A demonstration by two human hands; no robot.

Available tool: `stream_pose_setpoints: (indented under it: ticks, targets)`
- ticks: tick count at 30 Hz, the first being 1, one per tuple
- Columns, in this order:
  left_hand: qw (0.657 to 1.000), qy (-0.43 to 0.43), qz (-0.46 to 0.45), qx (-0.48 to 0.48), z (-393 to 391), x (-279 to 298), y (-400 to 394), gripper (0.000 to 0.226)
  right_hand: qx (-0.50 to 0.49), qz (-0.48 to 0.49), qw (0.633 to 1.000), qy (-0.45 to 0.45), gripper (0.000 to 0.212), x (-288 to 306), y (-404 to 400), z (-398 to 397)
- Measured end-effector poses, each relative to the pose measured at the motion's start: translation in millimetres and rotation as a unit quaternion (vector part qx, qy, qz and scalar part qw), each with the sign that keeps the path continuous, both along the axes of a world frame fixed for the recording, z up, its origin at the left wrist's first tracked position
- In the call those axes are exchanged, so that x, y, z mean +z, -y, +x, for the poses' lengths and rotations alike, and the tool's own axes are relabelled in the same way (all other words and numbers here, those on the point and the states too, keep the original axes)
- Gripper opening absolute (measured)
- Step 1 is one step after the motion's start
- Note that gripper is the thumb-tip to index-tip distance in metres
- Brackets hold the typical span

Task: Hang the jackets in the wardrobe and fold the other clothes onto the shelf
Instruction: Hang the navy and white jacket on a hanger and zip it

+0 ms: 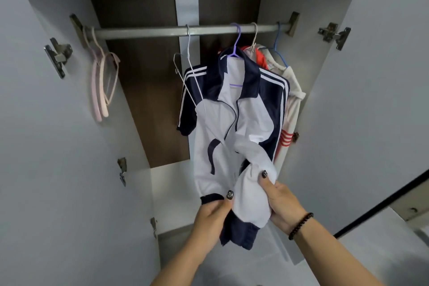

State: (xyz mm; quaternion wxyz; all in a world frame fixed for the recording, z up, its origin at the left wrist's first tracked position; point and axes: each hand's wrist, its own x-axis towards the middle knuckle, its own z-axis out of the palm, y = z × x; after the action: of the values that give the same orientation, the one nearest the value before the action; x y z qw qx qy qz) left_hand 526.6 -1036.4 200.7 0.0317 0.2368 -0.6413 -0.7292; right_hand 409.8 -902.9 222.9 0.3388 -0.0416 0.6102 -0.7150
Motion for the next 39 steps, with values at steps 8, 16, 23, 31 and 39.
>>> stream_pose_setpoints:
  ticks: [8,16,23,31,39]
  targets:
    - [0.997,-0.036,-0.059,-0.040,-6,-9,-11,0.036,-0.058,0.145,0.984,-0.085,0.049,-11,-2,13]
    - [0.996,-0.019,-0.087,-0.010,-9,-20,-5,0.029,-0.092,-0.020,0.991,0.094,0.036,-11,-11,6]
    - [0.980,0.049,-0.191,-0.016,-5,-23,-5,0.053,-0.086,-0.121,0.969,0.196,0.062,-18,-23,3]
    - [0.969,0.006,-0.240,-0.065,-6,-20,-17,0.013,-0.052,-0.093,0.981,0.163,0.044,-23,-28,6]
    - [0.984,-0.002,-0.175,0.027,-8,-15,-19,0.022,-0.094,0.065,0.993,-0.025,0.023,-25,-45,10]
